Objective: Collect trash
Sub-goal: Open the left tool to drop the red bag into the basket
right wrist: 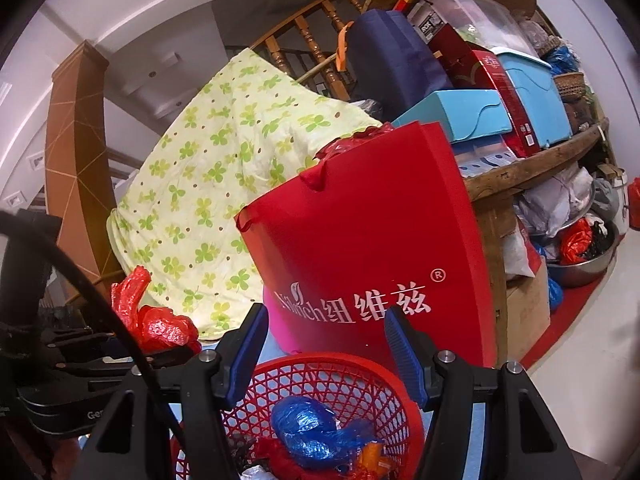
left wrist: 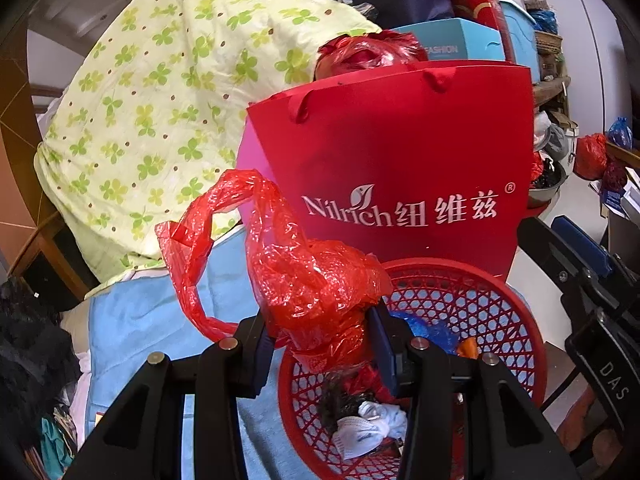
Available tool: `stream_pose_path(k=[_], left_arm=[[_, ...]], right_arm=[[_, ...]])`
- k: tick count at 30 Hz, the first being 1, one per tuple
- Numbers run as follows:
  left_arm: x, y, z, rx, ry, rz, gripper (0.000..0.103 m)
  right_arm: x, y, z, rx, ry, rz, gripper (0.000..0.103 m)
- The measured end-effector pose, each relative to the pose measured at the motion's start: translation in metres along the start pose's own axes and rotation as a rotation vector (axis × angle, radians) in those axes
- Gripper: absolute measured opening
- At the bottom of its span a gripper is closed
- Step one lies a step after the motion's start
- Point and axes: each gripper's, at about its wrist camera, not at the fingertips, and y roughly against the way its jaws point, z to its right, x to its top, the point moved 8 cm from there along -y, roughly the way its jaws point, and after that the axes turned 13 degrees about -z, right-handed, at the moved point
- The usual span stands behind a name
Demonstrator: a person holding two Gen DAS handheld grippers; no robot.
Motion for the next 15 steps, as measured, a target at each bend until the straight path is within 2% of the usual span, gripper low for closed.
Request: stream_pose_path(k=[7,11,15], left_arm=[[0.003,0.005,0.013,0.005,-0.021,0.011,0.049],[0.004,0.012,0.014,0.03,-0.027,0.033,0.072],[0.006,0.015,0.008,0.054,-0.028,0.051,0.076]], right_arm=[[0.0,0.003,0.012,-0.013,-0.024,0.006,0.064],[0.001,0.002,0.015,-0.005,-0.046,0.005,0.064],[0.001,0.001,0.013,-0.007,-0.041,0.004,0.064]])
